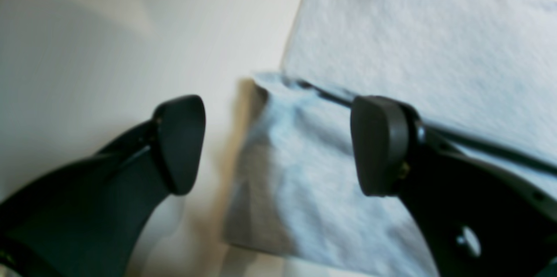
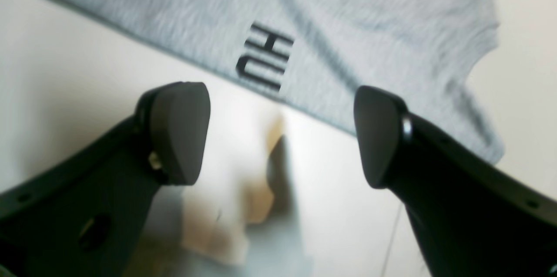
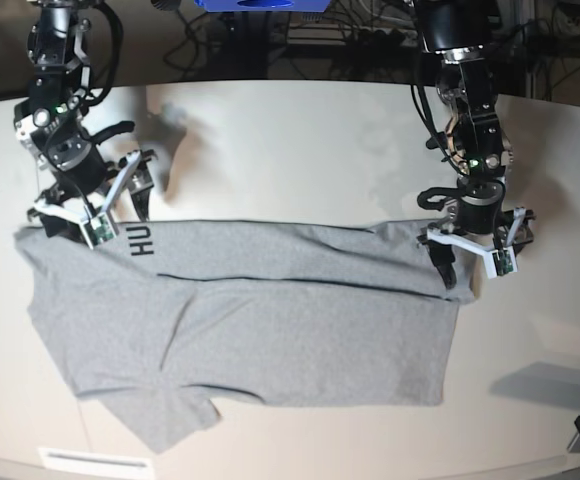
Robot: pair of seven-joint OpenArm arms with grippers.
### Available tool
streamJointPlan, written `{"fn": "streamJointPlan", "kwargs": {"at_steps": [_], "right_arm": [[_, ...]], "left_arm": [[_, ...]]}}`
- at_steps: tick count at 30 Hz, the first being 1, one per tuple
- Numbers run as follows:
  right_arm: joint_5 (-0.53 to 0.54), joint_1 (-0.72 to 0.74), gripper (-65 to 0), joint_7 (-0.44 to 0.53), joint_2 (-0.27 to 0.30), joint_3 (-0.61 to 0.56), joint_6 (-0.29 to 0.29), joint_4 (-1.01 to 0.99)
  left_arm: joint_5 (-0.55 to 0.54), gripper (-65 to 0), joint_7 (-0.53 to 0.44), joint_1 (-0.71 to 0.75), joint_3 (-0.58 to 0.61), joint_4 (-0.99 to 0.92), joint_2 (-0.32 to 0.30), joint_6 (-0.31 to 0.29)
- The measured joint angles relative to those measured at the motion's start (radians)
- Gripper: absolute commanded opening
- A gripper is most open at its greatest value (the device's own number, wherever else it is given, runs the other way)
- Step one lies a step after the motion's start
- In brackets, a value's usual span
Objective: Fold the T-shirt properly
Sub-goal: 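Lower both grippers onto the shirt's shoulder edge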
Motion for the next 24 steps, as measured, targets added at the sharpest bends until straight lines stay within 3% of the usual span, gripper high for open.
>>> {"fn": "streamJointPlan", "kwargs": {"at_steps": [2,4,7,9,17,24], "right_arm": [[-0.05,0.061,-14.9,0.0,0.008,-0.003,0.004,-0.024],[-0.105,0.123,-14.9,-0.058,0.008,-0.004,0.007,-0.056],[-0.111,0.216,-14.9,-0.092,0.01,-0.005,0.007,-0.137],[-0.103,0.254,-14.9,-0.094,0.012,-0.005,0.008,-0.201],[-0.101,0.314,-14.9,-0.087,0.011,-0.005,0.003,-0.423],[-0.091,0.34,-15.1,-0.058,0.013,0.005,-0.003,-0.483]], "left_arm": [[0.053,-14.6,0.005,-0.014,-0.003,-0.003,0.004,0.004],[0.104,-14.6,0.004,-0.036,0.016,-0.003,0.016,0.016],[0.15,-14.6,-0.009,-0.066,0.05,-0.037,0.045,-0.011],[0.195,-14.6,-0.004,-0.071,0.057,-0.07,0.066,0.002],[0.212,-14.6,-0.004,-0.069,0.059,-0.156,0.079,-0.001],[0.211,-14.6,-0.022,-0.051,0.059,-0.207,0.066,0.0]]}}
